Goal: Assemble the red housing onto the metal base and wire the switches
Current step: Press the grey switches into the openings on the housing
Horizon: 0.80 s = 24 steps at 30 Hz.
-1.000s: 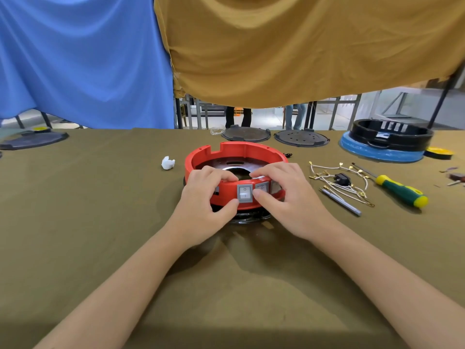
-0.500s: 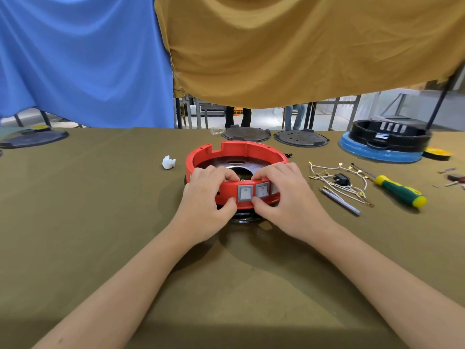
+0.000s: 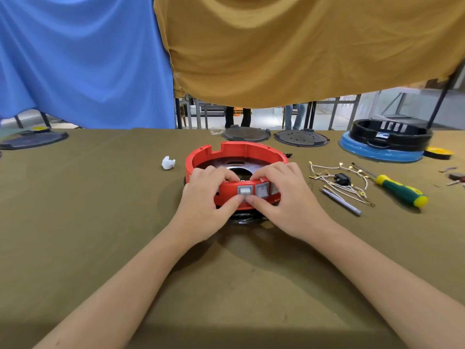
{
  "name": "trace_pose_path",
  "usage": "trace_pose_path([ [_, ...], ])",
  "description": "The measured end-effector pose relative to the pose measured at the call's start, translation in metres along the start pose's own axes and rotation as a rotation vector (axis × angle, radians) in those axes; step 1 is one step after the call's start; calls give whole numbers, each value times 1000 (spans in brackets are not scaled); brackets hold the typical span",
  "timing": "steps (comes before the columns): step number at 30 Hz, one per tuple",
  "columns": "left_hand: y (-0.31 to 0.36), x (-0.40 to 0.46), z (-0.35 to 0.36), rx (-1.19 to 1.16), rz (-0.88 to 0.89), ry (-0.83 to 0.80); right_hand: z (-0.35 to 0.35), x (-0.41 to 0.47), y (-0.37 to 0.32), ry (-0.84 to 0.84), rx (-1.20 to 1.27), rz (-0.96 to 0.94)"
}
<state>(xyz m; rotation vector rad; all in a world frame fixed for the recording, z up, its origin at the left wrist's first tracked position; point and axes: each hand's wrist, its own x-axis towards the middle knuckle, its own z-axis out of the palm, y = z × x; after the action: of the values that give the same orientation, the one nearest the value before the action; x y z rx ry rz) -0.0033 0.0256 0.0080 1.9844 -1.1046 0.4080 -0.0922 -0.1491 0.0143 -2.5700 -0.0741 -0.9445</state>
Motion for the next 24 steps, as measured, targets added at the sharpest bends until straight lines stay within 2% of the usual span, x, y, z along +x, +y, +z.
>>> trace_pose_path([
  [4,-2,-1,-3,-43,-14,-4,-3,2,3,-9,83,27],
  [17,-4,0,-7,-119,-78,15,-11,2,7,0,70,51],
  [21,-12,1,-22,-159,-128,17,-14,-2,5,-158,3,50],
  [24,-9,-2,-26,-137,-100,54,-15,-4,3,-134,27,2],
])
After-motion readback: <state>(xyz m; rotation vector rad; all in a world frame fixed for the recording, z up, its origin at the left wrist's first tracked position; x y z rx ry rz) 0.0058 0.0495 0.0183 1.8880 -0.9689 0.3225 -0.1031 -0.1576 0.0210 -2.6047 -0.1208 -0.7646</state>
